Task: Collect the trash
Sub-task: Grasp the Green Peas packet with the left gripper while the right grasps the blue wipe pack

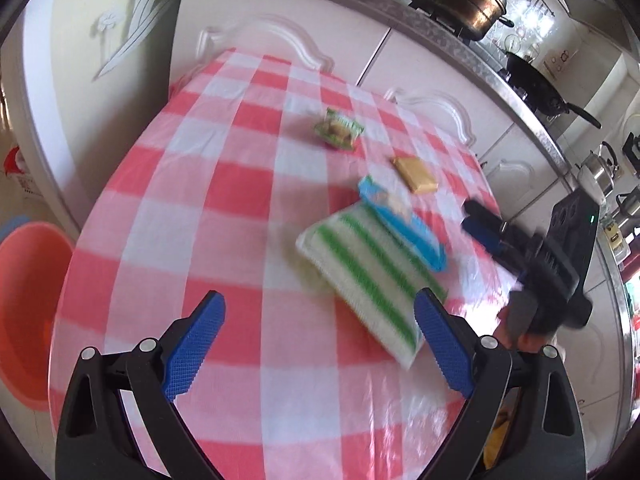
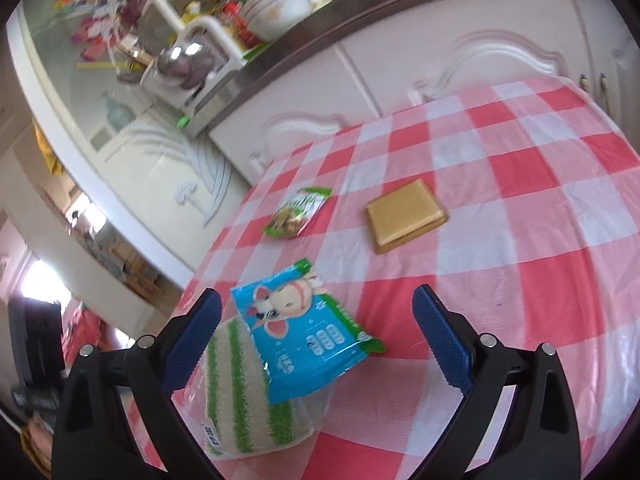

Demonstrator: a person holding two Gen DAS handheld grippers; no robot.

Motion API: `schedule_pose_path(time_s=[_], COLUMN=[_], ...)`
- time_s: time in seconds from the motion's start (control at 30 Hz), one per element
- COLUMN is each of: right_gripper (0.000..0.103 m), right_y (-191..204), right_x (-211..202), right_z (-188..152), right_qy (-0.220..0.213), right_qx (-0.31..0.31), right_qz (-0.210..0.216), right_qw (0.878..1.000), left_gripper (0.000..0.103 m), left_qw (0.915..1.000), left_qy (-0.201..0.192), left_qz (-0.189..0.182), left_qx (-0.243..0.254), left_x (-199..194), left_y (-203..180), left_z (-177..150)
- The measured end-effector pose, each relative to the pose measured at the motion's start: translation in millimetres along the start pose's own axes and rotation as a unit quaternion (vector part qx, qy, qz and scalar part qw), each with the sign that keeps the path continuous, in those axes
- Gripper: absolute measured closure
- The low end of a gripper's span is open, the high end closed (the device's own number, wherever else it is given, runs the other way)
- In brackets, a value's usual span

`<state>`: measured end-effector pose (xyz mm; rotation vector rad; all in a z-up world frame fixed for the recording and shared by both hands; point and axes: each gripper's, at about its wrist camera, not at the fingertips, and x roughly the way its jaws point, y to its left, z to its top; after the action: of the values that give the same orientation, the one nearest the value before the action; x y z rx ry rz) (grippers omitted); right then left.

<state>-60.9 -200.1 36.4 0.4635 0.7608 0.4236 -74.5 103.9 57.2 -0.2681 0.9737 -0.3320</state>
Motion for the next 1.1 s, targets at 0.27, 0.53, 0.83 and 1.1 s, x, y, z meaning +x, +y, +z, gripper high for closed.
schedule_pose_path(time_s=[0.27,0.53,0.83,1.1], right_gripper=[0.007,0.007,0.006,0.008], right_y=[18.8,32.7,30.7,31.8], right_x=[28.4,43.8,51.2,52.1], right_z=[-5.1,-9.1,-10.3,-10.0], right_qy=[0.048,0.069,0.082,0.084], right_qx=[-0.044,-0.087,-0.087,-0.092], right_qz=[-0.002,-0.027,-0.038,-0.043], right_qw=[0.998,0.994,0.992,0.991], left_gripper=[0.009,0.009,0.009,0.009], left_qw=[0.9989,0.9946,0.9905,0.9879], left_qy=[-0.013,0.021,0.048,0.054], left_qz=[-0.002,0.024,0.021,0.029], left_qx=[0.044,0.099,0.127,0.143], left_x=[37.6,111.2,158.3,179.2], left_y=[-19.9,-36.2,-40.2,-43.5], left_z=[78.1,132.4,153.7,157.4])
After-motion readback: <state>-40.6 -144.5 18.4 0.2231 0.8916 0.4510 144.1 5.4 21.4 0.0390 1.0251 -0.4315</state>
